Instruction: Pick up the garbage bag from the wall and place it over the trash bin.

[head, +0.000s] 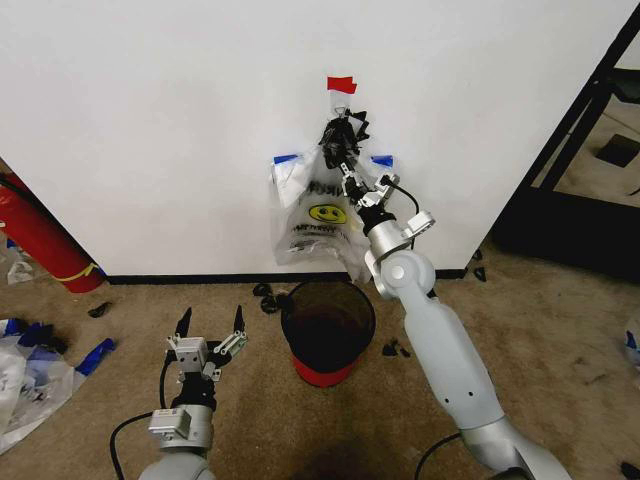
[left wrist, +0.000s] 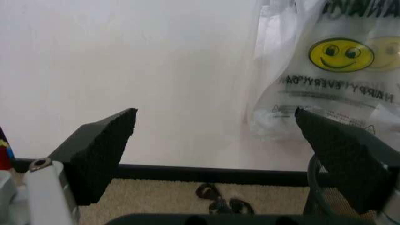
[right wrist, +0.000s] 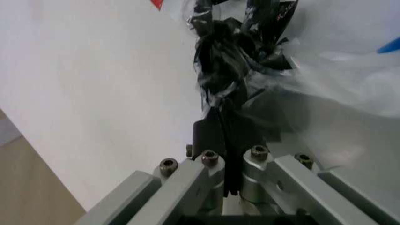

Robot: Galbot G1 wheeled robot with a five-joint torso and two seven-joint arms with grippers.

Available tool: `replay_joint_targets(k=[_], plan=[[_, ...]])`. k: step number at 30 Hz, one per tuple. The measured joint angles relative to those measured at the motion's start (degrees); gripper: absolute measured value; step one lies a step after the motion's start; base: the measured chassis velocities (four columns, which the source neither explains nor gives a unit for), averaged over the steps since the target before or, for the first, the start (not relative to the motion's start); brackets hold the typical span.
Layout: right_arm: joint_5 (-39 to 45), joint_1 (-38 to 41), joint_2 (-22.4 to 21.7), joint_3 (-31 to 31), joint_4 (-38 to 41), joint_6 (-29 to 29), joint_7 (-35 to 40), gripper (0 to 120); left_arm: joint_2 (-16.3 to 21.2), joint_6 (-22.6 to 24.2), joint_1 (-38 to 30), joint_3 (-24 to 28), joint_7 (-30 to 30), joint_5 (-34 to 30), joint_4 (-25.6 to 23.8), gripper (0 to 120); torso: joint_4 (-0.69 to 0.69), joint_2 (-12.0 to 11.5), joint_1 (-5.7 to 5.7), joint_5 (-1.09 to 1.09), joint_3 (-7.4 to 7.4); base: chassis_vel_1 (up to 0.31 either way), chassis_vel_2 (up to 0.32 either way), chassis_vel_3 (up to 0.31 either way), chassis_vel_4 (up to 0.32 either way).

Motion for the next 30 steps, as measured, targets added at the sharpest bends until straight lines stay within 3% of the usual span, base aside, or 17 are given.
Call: replay_joint_targets(k=[8,17,30], plan=[[-0.8,-6.8,-4.7,-0.5,6.4,0.0,-0.6,0,-0.2,-0.1,0.1,0.3,-0.1,-0.1,0.0,100,-0.01,0.0,0.0,0.0,0.0,0.0,0.0,0.0,0.0],[-3.4,-16.2,-6.9,0.2,13.2,0.2,-1.5,0,-0.1,-0.2,0.0,0.7,-0.3,-0.2,0.0,100,-0.01,0.0,0.0,0.0,0.0,0.0,0.0,0.0,0.0],[-14.8,-31.8,-12.0,4.4,24.7,3.9,-5.3,0,0.4,-0.7,-0.2,1.3,-0.4,-0.5,-0.3,100,-0.01,0.0,-0.01,0.0,-0.01,0.0,0.0,0.0,0.0]])
